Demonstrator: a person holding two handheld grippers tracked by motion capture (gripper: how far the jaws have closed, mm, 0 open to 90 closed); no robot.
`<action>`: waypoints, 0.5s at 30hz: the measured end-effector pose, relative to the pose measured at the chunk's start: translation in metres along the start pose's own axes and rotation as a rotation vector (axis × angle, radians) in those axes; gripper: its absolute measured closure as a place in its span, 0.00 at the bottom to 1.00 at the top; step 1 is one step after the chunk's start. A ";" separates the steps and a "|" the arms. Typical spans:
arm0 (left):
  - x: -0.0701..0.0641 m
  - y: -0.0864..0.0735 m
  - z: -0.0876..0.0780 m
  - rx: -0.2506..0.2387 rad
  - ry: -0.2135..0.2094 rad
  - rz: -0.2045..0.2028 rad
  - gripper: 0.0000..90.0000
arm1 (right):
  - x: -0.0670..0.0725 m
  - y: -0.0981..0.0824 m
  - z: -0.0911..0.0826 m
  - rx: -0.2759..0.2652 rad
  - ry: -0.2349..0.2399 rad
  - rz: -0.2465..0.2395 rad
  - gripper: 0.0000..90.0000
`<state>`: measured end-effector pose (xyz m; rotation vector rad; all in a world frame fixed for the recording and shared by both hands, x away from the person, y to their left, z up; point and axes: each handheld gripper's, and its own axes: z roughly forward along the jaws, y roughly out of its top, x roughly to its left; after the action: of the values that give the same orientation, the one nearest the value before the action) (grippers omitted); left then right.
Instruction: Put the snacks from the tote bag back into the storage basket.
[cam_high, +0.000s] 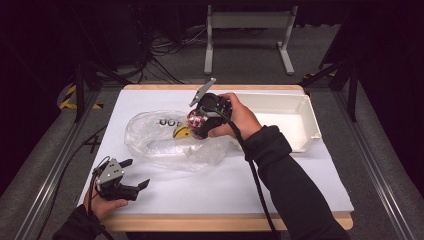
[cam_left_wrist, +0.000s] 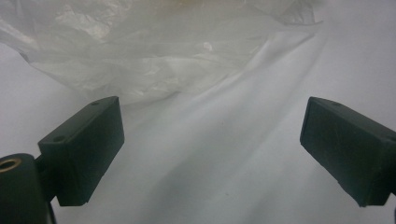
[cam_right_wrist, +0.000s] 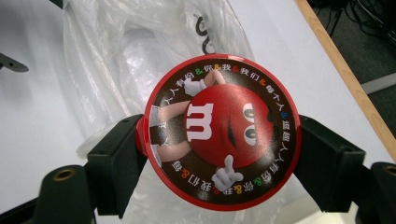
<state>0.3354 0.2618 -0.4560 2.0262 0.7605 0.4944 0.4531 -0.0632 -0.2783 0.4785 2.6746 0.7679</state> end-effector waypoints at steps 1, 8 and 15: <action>0.000 0.000 0.000 0.000 -0.001 0.000 0.08 | -0.001 -0.002 -0.002 0.001 0.000 0.003 0.25; 0.000 0.000 0.001 0.008 -0.004 0.001 0.08 | -0.011 -0.016 -0.020 0.027 -0.021 0.015 0.25; 0.000 0.000 0.001 0.011 -0.006 -0.002 0.08 | -0.024 -0.033 -0.043 0.043 -0.039 0.041 0.25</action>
<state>0.3361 0.2612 -0.4561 2.0362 0.7625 0.4836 0.4501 -0.1183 -0.2565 0.5550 2.6577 0.7072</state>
